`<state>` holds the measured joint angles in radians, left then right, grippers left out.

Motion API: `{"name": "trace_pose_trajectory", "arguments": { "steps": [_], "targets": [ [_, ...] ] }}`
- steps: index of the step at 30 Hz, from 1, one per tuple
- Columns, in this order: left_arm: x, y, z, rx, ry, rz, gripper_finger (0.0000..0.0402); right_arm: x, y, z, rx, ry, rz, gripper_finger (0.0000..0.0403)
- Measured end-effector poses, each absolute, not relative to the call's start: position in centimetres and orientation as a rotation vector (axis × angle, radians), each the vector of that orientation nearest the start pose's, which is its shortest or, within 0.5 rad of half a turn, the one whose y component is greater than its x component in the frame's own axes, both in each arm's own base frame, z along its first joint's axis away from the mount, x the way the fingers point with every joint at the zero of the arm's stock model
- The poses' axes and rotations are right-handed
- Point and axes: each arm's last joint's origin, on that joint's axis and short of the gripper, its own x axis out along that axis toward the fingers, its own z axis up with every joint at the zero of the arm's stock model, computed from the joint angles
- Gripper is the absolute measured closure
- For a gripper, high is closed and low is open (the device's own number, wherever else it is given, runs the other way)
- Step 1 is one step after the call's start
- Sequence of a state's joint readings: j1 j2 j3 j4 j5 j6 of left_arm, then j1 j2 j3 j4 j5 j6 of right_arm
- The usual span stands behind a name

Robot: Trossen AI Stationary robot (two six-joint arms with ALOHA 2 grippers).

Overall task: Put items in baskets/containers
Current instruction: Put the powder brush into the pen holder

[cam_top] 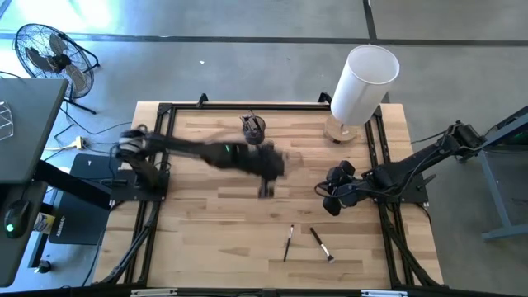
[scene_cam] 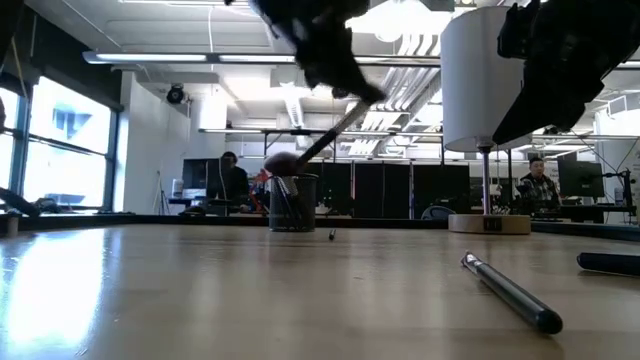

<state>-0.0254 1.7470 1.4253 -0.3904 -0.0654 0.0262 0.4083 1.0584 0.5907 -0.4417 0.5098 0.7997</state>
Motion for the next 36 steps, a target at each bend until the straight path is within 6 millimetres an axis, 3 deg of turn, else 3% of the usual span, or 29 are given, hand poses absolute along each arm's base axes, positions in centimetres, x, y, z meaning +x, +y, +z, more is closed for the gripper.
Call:
{"name": "trace_pose_trajectory", "arguments": {
  "steps": [2,6,12,16,21,28,36],
  "targets": [
    [38.8,2.4,29.6,0.056,0.572,0.054,0.0400,18.3,6.4,20.3,0.363,0.710,-0.410,0.0401],
    [36.7,8.4,30.8,0.036,0.391,0.113,0.0401,18.3,6.2,20.3,0.380,0.695,-0.438,0.0399],
    [32.8,15.6,30.1,-0.018,0.112,0.181,0.0401,18.4,5.8,20.5,0.372,0.633,-0.529,0.0399],
    [30.1,18.8,28.7,-0.078,-0.034,0.189,0.0401,18.7,4.8,20.5,0.406,0.594,-0.610,0.0400],
    [27.9,19.9,25.6,-0.151,0.005,0.200,0.0401,19.1,2.8,20.5,0.455,0.585,-0.699,0.0400],
    [27.4,19.4,22.3,-0.183,0.068,0.194,0.0400,19.3,0.2,20.5,0.505,0.552,-0.831,0.0401],
    [27.3,19.7,21.0,-0.214,0.160,0.313,0.0356,19.7,-1.5,20.8,0.558,0.495,-0.886,0.0401]
  ]
}}
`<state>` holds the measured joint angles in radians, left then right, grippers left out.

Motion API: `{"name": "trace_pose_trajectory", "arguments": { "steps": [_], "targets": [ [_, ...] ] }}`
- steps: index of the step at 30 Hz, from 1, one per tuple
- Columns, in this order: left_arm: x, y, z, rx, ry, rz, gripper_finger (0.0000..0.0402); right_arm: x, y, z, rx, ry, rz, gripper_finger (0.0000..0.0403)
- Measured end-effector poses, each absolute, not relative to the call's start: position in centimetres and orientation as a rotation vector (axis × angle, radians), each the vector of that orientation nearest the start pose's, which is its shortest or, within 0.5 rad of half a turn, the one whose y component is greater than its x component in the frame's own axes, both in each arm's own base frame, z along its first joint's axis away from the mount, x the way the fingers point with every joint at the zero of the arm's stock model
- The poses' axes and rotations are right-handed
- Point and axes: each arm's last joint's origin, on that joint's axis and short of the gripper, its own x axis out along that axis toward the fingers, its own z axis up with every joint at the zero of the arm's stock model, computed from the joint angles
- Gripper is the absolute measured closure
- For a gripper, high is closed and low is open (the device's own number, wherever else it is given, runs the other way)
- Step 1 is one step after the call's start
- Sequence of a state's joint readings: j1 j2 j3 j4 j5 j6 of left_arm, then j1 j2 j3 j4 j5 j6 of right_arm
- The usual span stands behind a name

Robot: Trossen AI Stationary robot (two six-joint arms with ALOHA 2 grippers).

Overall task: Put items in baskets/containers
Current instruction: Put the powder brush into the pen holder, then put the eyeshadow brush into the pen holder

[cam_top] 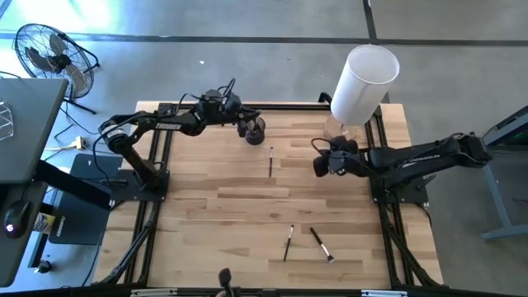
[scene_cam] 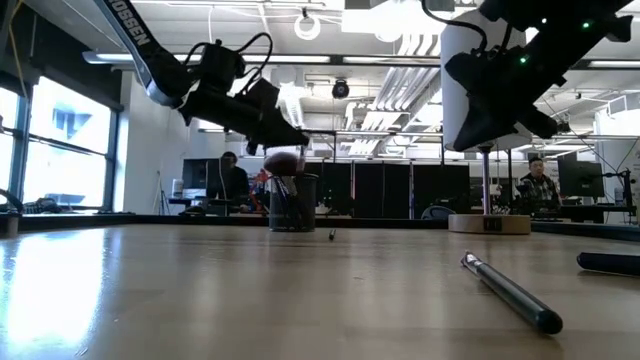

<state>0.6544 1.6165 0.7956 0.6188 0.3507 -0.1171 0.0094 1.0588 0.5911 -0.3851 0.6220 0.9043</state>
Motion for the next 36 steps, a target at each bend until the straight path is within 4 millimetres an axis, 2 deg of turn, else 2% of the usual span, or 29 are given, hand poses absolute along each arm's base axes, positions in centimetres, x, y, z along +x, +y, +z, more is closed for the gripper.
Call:
{"name": "trace_pose_trajectory", "arguments": {
  "steps": [10,14,18,23,26,28,31,34,36],
  "targets": [
    [27.1,19.6,20.9,-0.158,0.193,0.316,0.0234,20.1,-2.9,21.3,0.558,0.454,-0.880,0.0401],
    [27.1,19.5,23.5,-0.123,0.129,0.307,0.0205,20.2,-3.2,21.4,0.552,0.460,-0.851,0.0397],
    [27.3,18.9,27.1,-0.051,0.101,0.309,0.0200,20.4,-3.2,21.5,0.540,0.472,-0.807,0.0397],
    [28.8,17.0,29.8,-0.083,0.238,0.420,0.0200,20.4,-3.1,21.4,0.546,0.501,-0.754,0.0401],
    [29.7,15.1,31.2,-0.090,0.373,0.463,0.0212,20.5,-2.9,21.3,0.580,0.532,-0.684,0.0400],
    [30.5,13.3,31.7,-0.086,0.474,0.447,0.0234,20.6,-2.7,21.3,0.608,0.557,-0.625,0.0399],
    [31.8,10.4,31.7,-0.067,0.596,0.426,0.0292,20.7,-2.3,21.3,0.641,0.592,-0.542,0.0400],
    [32.4,7.5,31.8,-0.035,0.664,0.409,0.0371,20.7,-1.9,21.2,0.603,0.614,-0.494,0.0401],
    [32.5,5.9,31.9,0.000,0.675,0.384,0.0390,20.7,-1.8,21.2,0.548,0.626,-0.472,0.0399]
  ]
}}
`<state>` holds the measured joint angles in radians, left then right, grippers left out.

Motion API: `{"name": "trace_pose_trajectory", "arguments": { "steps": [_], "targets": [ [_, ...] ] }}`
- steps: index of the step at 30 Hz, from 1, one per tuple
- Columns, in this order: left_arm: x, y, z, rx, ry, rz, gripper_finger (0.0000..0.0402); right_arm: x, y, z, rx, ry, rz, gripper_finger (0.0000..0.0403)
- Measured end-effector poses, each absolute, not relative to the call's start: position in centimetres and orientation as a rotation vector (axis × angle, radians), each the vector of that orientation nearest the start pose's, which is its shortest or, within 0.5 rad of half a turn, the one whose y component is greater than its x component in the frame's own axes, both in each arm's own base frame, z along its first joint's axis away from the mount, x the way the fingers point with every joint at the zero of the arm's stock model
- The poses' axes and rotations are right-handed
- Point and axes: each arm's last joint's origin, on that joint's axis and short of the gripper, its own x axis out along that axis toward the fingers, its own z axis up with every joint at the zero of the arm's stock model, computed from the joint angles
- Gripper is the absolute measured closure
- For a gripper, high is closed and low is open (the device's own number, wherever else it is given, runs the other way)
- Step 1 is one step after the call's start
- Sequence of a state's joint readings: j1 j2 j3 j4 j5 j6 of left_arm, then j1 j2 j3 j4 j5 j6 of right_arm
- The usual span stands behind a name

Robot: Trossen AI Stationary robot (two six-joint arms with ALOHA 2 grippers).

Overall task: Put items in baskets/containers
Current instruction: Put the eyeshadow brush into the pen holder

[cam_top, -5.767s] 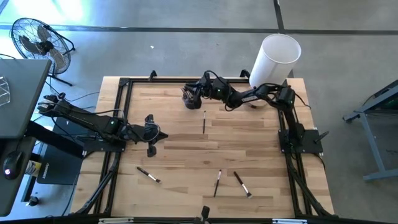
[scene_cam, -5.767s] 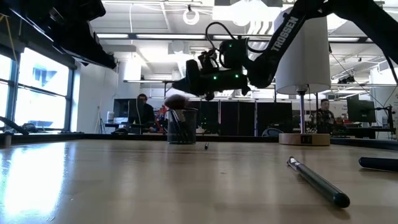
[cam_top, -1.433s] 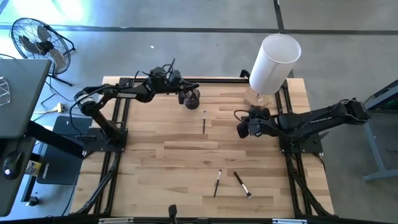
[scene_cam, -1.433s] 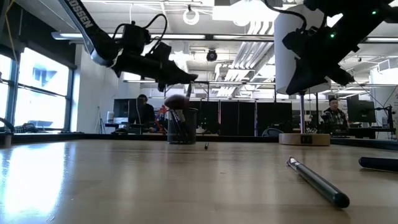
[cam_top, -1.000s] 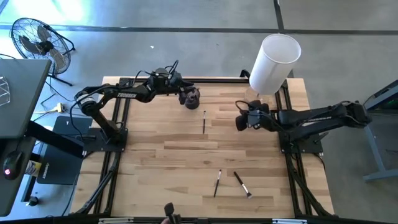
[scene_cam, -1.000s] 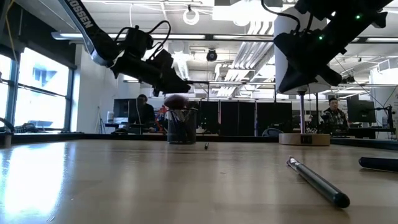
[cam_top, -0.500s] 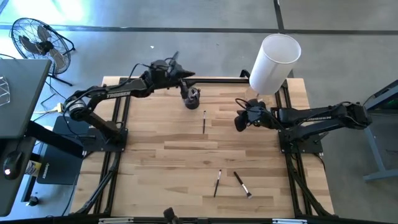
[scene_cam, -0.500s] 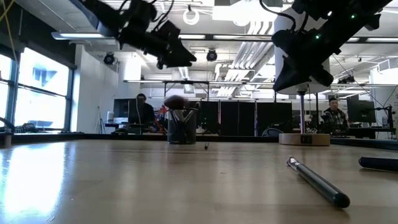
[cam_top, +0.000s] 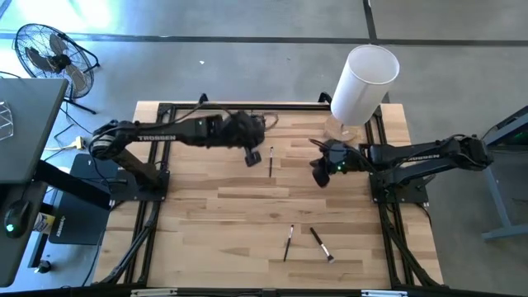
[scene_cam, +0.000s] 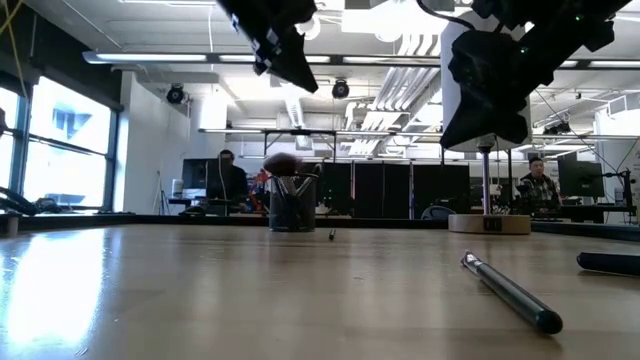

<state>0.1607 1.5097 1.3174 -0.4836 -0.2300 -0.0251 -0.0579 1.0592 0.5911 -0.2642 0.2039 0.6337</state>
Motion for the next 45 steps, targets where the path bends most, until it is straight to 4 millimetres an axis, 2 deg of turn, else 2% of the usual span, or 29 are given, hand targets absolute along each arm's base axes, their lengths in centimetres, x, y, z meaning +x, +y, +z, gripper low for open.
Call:
{"name": "trace_pose_trajectory", "arguments": {
  "steps": [5,9,11,14,18,21,25,28,34,40,45],
  "targets": [
    [32.5,3.1,31.3,0.064,0.752,0.297,0.0361,20.7,-1.8,21.3,0.485,0.637,-0.456,0.0400],
    [31.2,1.7,30.0,0.033,0.936,0.242,0.0386,21.0,-2.0,21.5,0.504,0.596,-0.452,0.0402],
    [30.7,1.0,28.7,0.031,1.000,0.169,0.0397,21.1,-1.8,21.9,0.519,0.577,-0.444,0.0402],
    [30.5,0.2,25.8,0.000,0.999,0.071,0.0398,21.9,-0.8,22.9,0.506,0.575,-0.470,0.0402],
    [28.3,0.1,24.2,-0.047,0.871,-0.005,0.0400,23.7,1.0,24.7,0.473,0.605,-0.554,0.0402],
    [26.2,0.0,22.8,-0.059,0.867,-0.032,0.0400,25.8,2.4,25.9,0.507,0.642,-0.605,0.0402],
    [23.9,0.0,23.1,-0.051,0.839,-0.045,0.0401,29.0,4.4,26.6,0.612,0.733,-0.697,0.0403],
    [22.5,0.0,23.1,-0.005,0.849,-0.063,0.0401,31.1,6.1,26.5,0.681,0.809,-0.804,0.0403],
    [21.4,0.0,23.2,0.104,0.888,-0.117,0.0401,34.1,10.0,25.3,0.900,0.892,-1.014,0.0403],
    [20.8,-0.1,22.8,0.151,0.956,-0.184,0.0401,35.4,13.5,22.7,1.142,1.018,-1.135,0.0402],
    [20.9,-0.2,22.8,0.151,0.943,-0.226,0.0401,35.9,15.1,20.7,1.269,1.127,-1.181,0.0388]
  ]
}}
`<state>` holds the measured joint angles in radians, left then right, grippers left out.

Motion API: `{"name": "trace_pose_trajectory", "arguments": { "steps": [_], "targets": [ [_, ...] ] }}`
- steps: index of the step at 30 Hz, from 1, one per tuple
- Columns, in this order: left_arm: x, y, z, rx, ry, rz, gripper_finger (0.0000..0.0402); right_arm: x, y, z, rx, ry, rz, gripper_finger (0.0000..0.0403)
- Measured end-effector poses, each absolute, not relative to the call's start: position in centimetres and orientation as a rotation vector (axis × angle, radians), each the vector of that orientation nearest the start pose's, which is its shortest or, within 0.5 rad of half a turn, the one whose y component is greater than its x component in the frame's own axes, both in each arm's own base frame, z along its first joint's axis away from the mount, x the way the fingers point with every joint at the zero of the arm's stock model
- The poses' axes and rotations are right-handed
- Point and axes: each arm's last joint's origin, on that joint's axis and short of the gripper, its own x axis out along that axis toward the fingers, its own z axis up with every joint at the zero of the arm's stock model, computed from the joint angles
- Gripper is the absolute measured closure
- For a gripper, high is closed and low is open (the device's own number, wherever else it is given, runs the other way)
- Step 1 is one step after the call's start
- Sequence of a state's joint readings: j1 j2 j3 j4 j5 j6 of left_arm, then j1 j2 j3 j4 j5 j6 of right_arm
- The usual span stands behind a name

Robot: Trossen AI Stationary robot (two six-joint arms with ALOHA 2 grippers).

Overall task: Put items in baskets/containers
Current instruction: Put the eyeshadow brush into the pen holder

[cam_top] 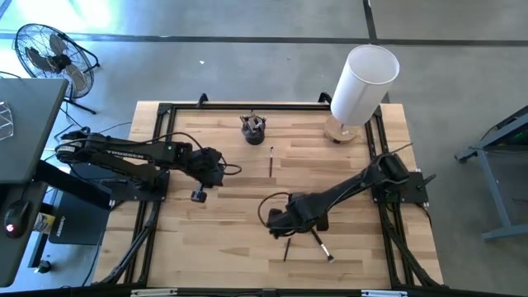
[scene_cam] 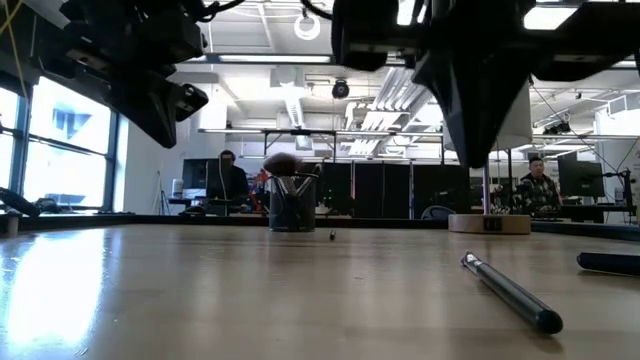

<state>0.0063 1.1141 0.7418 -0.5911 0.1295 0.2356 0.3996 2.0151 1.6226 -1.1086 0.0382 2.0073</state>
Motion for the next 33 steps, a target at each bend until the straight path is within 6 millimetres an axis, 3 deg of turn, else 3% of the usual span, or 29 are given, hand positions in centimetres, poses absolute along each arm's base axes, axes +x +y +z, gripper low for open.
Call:
{"name": "trace_pose_trajectory", "arguments": {
  "steps": [11,24,27,31,33],
  "targets": [
    [20.8,-0.4,22.8,0.143,0.946,-0.270,0.0401,37.0,15.6,17.9,1.282,1.168,-1.205,0.0325],
    [20.7,-0.4,22.7,0.136,0.955,-0.276,0.0401,38.6,14.5,14.0,1.275,1.257,-1.238,0.0320],
    [20.7,-0.4,22.7,0.136,0.957,-0.276,0.0401,38.8,14.4,13.4,1.274,1.279,-1.229,0.0327],
    [20.6,-0.4,22.6,0.134,0.967,-0.277,0.0401,39.0,14.5,13.4,1.234,1.295,-1.160,0.0386],
    [20.6,-0.4,22.6,0.134,0.967,-0.277,0.0401,38.9,14.5,13.8,1.197,1.281,-1.131,0.0392]
  ]
}}
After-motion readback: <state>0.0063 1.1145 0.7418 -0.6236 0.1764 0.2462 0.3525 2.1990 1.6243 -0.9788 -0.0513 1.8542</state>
